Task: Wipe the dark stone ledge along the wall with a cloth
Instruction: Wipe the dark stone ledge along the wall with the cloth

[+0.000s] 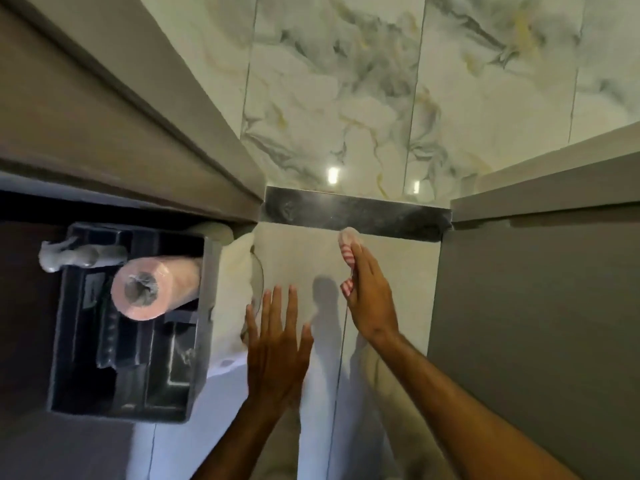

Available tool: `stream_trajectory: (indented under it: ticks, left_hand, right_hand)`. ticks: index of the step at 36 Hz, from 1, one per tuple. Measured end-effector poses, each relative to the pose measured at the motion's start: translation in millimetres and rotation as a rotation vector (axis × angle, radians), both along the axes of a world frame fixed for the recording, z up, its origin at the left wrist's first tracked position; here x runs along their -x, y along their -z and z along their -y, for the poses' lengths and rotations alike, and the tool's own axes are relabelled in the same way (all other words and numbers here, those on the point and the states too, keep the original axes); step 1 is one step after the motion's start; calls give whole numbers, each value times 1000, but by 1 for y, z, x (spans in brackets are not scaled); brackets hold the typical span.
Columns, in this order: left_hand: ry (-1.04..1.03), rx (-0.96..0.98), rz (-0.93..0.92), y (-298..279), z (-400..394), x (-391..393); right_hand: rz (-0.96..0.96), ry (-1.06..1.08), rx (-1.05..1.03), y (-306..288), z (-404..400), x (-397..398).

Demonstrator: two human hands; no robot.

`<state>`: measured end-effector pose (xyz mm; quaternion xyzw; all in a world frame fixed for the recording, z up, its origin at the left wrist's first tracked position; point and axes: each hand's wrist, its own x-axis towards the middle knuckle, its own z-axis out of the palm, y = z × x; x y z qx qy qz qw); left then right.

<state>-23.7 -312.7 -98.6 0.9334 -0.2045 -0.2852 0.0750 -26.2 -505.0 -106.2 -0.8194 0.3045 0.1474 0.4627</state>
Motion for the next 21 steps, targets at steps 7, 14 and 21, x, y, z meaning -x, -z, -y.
stream_trajectory:
  ticks: [7,14,21]
  left_hand:
    - [134,-66,43,162,54,-30]
    - [140,-157,10,391,40,-53]
    - [201,12,338,497,2,-62]
  right_hand:
    - [-5,265,-176,128,20,-26]
    - [-111,218,-119,325,-7,-25]
    - [195,-258,565,452,-3,-3]
